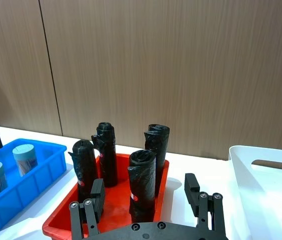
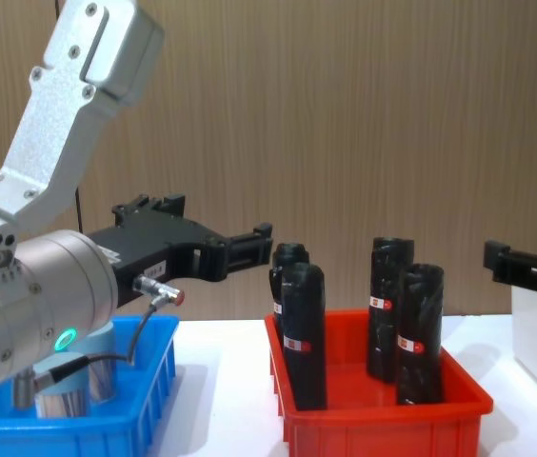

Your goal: Pick the cotton swabs from the blue box and place them into the white box.

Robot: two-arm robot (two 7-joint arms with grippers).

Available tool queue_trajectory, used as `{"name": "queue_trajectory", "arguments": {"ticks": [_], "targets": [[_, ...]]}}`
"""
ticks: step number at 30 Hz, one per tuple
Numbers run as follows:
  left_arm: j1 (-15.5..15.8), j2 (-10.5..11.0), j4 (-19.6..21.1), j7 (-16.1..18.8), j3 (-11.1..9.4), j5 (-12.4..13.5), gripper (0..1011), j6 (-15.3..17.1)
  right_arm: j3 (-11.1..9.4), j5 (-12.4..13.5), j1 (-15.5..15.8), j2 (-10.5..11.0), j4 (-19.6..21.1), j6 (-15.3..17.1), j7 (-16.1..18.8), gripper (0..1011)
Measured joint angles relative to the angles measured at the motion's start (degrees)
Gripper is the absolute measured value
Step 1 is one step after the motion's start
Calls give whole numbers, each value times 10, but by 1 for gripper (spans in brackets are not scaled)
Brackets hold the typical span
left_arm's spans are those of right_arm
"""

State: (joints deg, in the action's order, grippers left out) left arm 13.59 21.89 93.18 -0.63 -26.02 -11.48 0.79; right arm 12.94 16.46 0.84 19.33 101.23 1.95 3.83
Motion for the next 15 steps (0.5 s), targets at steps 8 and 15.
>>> {"name": "queue_trajectory", "arguments": {"ticks": [8, 15], "targets": [[0, 0, 0, 0, 0, 0, 1004, 0, 0, 0, 0, 0, 0, 0, 0, 1001], [0, 0, 0, 0, 0, 0, 1004, 0, 0, 0, 0, 0, 0, 0, 0, 1001]]}}
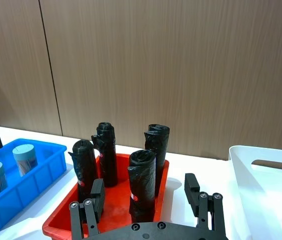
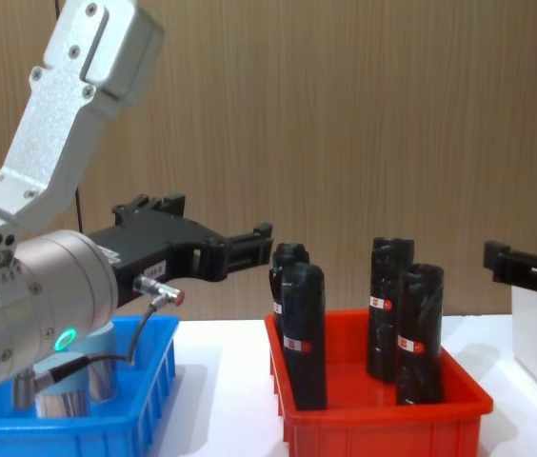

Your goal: Pick the cotton swabs from the blue box and place them into the white box.

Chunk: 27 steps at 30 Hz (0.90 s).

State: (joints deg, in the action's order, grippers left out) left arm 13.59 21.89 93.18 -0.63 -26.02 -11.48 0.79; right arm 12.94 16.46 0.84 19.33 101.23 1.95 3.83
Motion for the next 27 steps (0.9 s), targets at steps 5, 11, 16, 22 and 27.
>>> {"name": "queue_trajectory", "arguments": {"ticks": [5, 11, 16, 22, 27], "targets": [[0, 0, 0, 0, 0, 0, 1004, 0, 0, 0, 0, 0, 0, 0, 0, 1001], [0, 0, 0, 0, 0, 0, 1004, 0, 0, 0, 0, 0, 0, 0, 0, 1001], [0, 0, 0, 0, 0, 0, 1004, 0, 0, 0, 0, 0, 0, 0, 0, 1001], [0, 0, 0, 0, 0, 0, 1004, 0, 0, 0, 0, 0, 0, 0, 0, 1001], [0, 0, 0, 0, 0, 0, 1004, 0, 0, 0, 0, 0, 0, 0, 0, 1001]]}}
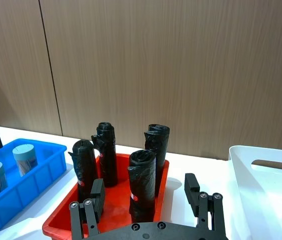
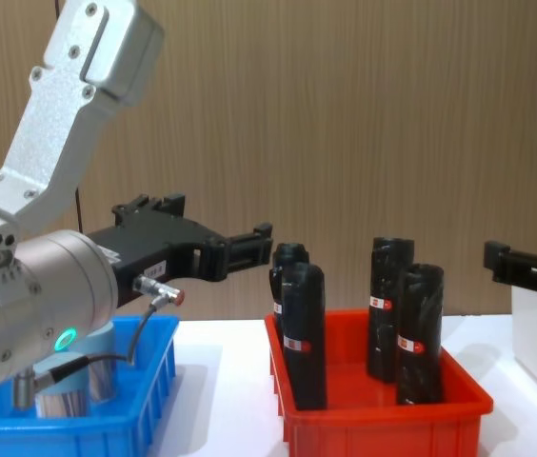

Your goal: Pick the cotton swabs from the blue box and place them into the white box.

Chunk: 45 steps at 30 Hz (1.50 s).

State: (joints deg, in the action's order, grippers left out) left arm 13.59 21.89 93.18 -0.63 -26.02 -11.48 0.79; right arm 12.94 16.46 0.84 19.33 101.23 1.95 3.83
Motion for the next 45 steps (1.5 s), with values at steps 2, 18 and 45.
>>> {"name": "queue_trajectory", "arguments": {"ticks": [2, 18, 45], "targets": [[0, 0, 0, 0, 0, 0, 1004, 0, 0, 0, 0, 0, 0, 0, 0, 1001], [1, 0, -1, -1, 1, 0, 1004, 0, 0, 0, 0, 0, 0, 0, 0, 1001], [26, -6, -63, 28, 39, -83, 1004, 53, 0, 0, 0, 0, 0, 0, 0, 1001]]}}
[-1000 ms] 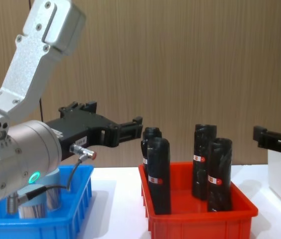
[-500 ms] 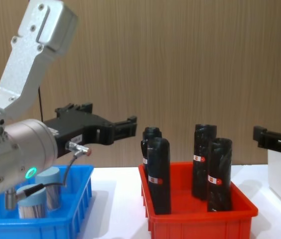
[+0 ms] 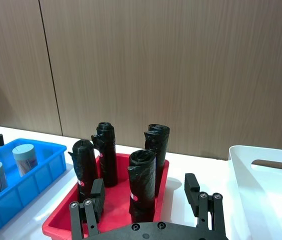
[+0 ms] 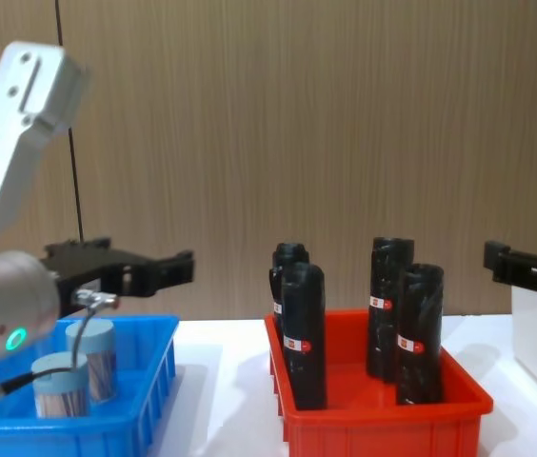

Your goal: Pick the cotton swabs from the blue box and place them into the white box.

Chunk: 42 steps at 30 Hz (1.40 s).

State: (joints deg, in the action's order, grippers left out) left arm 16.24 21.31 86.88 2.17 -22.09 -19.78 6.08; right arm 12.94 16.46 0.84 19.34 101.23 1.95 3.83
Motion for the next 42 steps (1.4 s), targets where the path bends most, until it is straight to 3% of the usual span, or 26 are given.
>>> {"name": "queue_trajectory", "arguments": {"ticks": [14, 32, 42], "targets": [[15, 1, -56, 40, 28, -52, 1004, 44, 0, 0, 0, 0, 0, 0, 0, 1001], [27, 1, -109, 48, 47, -68, 1004, 73, 0, 0, 0, 0, 0, 0, 0, 1001], [33, 1, -136, 26, 52, -70, 1004, 73, 0, 0, 0, 0, 0, 0, 0, 1002]]}}
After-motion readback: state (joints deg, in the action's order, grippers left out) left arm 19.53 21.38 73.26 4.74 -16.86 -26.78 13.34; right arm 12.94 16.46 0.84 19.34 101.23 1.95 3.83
